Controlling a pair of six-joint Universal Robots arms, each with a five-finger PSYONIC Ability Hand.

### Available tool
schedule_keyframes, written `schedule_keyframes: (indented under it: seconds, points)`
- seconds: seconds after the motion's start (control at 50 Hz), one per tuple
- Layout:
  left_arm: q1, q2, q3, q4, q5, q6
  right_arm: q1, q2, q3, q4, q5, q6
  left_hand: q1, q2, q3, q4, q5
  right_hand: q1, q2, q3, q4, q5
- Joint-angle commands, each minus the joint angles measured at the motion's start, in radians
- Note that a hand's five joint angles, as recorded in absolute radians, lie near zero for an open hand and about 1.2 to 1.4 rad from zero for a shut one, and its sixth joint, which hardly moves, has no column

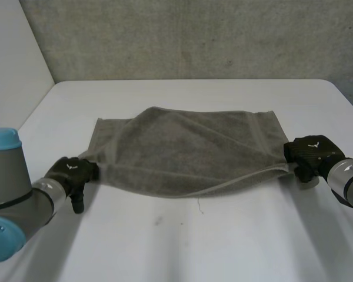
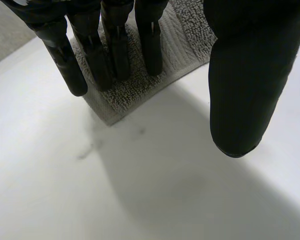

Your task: Fold the towel.

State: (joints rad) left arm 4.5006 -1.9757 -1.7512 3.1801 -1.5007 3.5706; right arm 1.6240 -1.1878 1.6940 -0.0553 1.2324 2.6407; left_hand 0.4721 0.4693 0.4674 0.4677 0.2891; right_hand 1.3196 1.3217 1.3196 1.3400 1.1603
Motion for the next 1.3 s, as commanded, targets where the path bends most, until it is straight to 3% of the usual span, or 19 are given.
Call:
schedule_keyframes:
  seconds: [0.02, 0.36, 0.68, 0.84, 0.92, 1.3]
  points:
    - [-0.015, -0.046, 0.081, 0.001, -0.006, -0.001, 0.002, 0.008, 0.004, 0.000, 0.001, -0.019, 0.056, 0.058, 0.060, 0.060, 0.064, 0.077, 0.075, 0.077, 0.056, 0.061]
    - [-0.034, -0.055, 0.124, 0.077, -0.001, -0.019, 0.002, 0.042, 0.006, 0.000, 0.006, -0.051, 0.058, 0.061, 0.063, 0.063, 0.067, 0.077, 0.075, 0.077, 0.056, 0.061]
    - [-0.055, -0.173, 0.249, 0.121, 0.005, -0.019, 0.002, 0.060, 0.006, -0.001, 0.001, -0.053, 0.058, 0.061, 0.063, 0.063, 0.067, 0.077, 0.075, 0.077, 0.056, 0.061]
    - [-0.069, -0.189, 0.256, 0.264, 0.013, -0.016, 0.002, 0.066, 0.004, -0.001, -0.001, -0.053, 0.067, 0.070, 0.072, 0.072, 0.076, 0.077, 0.075, 0.077, 0.056, 0.061]
    - [-0.069, -0.203, 0.262, 0.291, 0.060, -0.015, 0.002, 0.070, 0.004, -0.001, -0.001, -0.054, 0.076, 0.079, 0.081, 0.080, 0.085, 0.077, 0.075, 0.077, 0.056, 0.061]
    - [-0.069, -0.313, 0.366, 0.294, 0.092, -0.010, 0.002, 0.085, 0.006, 0.000, 0.001, -0.099, 0.205, 0.208, 0.210, 0.209, 0.213, 0.077, 0.075, 0.077, 0.056, 0.061]
